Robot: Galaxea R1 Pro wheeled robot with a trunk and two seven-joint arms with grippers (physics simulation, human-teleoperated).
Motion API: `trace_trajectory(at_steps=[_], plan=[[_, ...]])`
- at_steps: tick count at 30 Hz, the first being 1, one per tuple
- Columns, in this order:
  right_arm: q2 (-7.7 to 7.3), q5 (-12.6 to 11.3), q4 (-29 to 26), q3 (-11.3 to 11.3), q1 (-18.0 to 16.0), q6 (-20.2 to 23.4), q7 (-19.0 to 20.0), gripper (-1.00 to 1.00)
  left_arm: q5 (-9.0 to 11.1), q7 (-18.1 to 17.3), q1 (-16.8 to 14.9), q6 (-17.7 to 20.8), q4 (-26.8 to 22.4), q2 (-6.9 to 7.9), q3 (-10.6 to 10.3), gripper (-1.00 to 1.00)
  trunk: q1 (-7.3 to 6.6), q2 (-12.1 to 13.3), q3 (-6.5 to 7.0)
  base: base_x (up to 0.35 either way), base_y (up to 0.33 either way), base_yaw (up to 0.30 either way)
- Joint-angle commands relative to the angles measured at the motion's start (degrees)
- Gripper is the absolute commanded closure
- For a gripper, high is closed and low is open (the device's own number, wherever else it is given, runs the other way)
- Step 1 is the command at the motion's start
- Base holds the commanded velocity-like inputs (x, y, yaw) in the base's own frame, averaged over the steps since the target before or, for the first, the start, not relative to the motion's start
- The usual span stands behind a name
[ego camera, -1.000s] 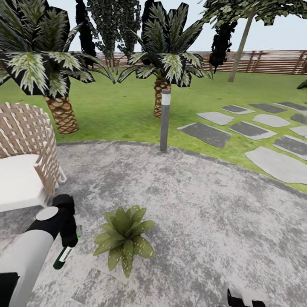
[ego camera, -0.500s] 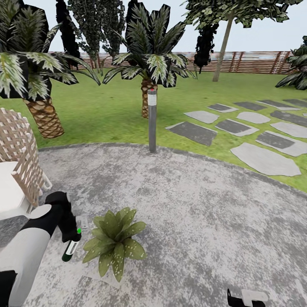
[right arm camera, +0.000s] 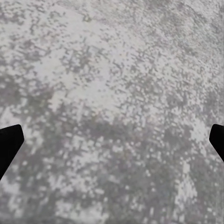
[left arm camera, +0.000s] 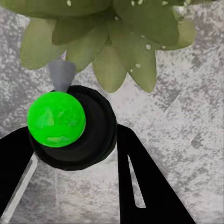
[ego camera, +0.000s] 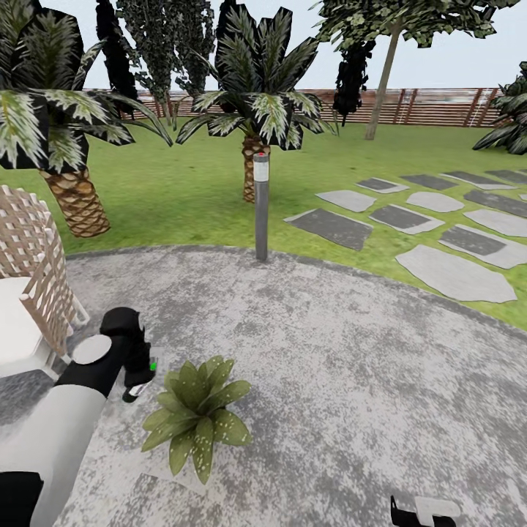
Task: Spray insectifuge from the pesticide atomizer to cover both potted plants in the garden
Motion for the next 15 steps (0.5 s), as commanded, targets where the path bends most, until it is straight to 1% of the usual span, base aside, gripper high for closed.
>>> trace_trajectory(at_steps=[1, 3, 4, 6, 9, 12, 13, 14, 15], plan=[[-0.01, 0.61, 0.10, -0.25, -0.05, -0.17, -0.36, -1.00, -1.45, -0.30, 0.00, 0.68, -0.15, -0.19, -0.60, 1.00, -0.01, -0.02, -0.05, 0.000, 0.000, 0.000], [-0.01, 0.61, 0.10, -0.24, -0.05, -0.17, -0.36, -1.00, -3.88, -0.30, 0.34, 0.72, -0.20, -0.21, -0.81, 1.00, -0.01, -0.02, -0.05, 0.000, 0.000, 0.000], [-0.01, 0.61, 0.10, -0.25, -0.05, -0.17, -0.36, -1.00, -6.02, -0.30, 0.62, 0.74, -0.21, -0.14, -0.75, 1.00, -0.01, -0.02, -0.05, 0.000, 0.000, 0.000], [-0.01, 0.61, 0.10, -0.26, -0.05, -0.17, -0.36, -1.00, -8.04, -0.30, 0.85, 0.48, -0.09, 0.34, -0.28, 1.00, -0.01, -0.02, -0.05, 0.000, 0.000, 0.000], [-0.01, 0.61, 0.10, -0.24, -0.05, -0.17, -0.36, -1.00, -8.56, -0.30, 0.95, 0.13, 0.27, 1.57, 1.37, 1.00, -0.01, -0.02, -0.05, 0.000, 0.000, 0.000], [-0.01, 0.61, 0.10, -0.24, -0.05, -0.17, -0.36, -1.00, -8.57, -0.30, 0.99, -0.82, 0.70, 3.56, 5.99, 1.00, -0.01, -0.02, -0.05, 0.000, 0.000, 0.000], [-0.01, 0.61, 0.10, -0.24, -0.05, -0.17, -0.36, -1.00, -8.56, -0.30, 1.00, -1.70, 0.74, 4.13, 7.10, 1.00, -0.01, -0.02, -0.05, 0.000, 0.000, 0.000], [-0.01, 0.61, 0.10, -0.25, -0.05, -0.17, -0.36, -1.00, -8.56, -0.30, 1.04, -3.43, 0.83, 4.91, 8.97, 1.00, -0.01, -0.02, -0.05, 0.000, 0.000, 0.000], [-0.01, 0.61, 0.10, -0.23, -0.05, -0.17, -0.36, -1.00, -8.56, -0.30, 1.09, -4.90, 0.93, 5.31, 11.03, 1.00, -0.01, -0.02, -0.05, 0.000, 0.000, 0.000]])
